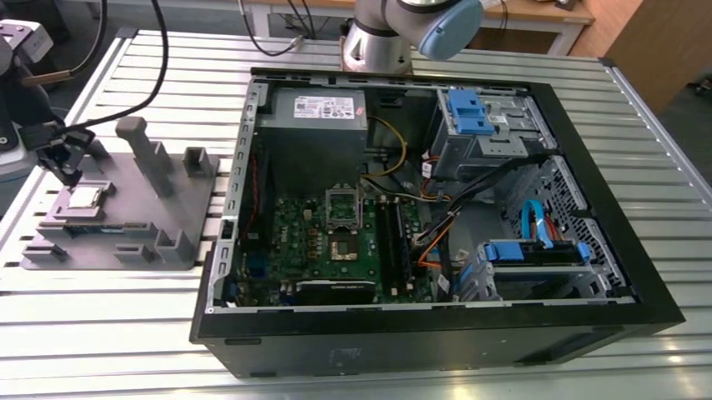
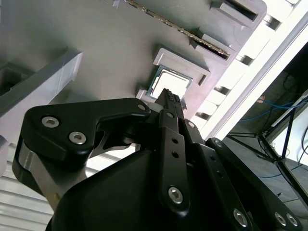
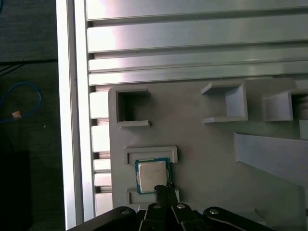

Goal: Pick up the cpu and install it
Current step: 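Reach for the cpu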

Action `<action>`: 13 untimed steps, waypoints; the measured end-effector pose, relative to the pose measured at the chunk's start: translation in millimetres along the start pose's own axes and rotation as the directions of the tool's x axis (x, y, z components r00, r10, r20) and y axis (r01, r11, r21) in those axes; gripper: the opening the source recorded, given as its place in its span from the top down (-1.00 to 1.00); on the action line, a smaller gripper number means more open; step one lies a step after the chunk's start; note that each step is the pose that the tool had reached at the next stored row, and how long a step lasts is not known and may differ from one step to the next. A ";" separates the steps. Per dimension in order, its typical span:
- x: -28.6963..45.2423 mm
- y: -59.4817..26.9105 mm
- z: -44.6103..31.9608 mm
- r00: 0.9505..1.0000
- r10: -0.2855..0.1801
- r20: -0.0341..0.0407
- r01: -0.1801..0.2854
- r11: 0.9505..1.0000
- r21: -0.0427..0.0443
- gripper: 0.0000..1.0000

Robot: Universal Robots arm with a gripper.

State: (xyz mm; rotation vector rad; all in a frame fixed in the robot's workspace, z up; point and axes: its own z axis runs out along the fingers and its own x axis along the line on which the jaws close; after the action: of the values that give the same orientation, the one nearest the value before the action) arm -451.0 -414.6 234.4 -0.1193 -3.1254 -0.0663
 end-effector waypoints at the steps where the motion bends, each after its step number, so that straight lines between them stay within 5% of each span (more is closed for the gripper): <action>1: 0.2 0.0 0.4 1.000 0.000 0.000 0.000 1.000 0.000 0.79; 13: 3.0 -0.5 7.7 1.000 0.000 0.000 0.000 1.000 0.000 0.79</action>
State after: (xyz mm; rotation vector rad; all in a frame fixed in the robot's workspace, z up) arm -454.1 -414.6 226.8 -0.1193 -3.1252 -0.0662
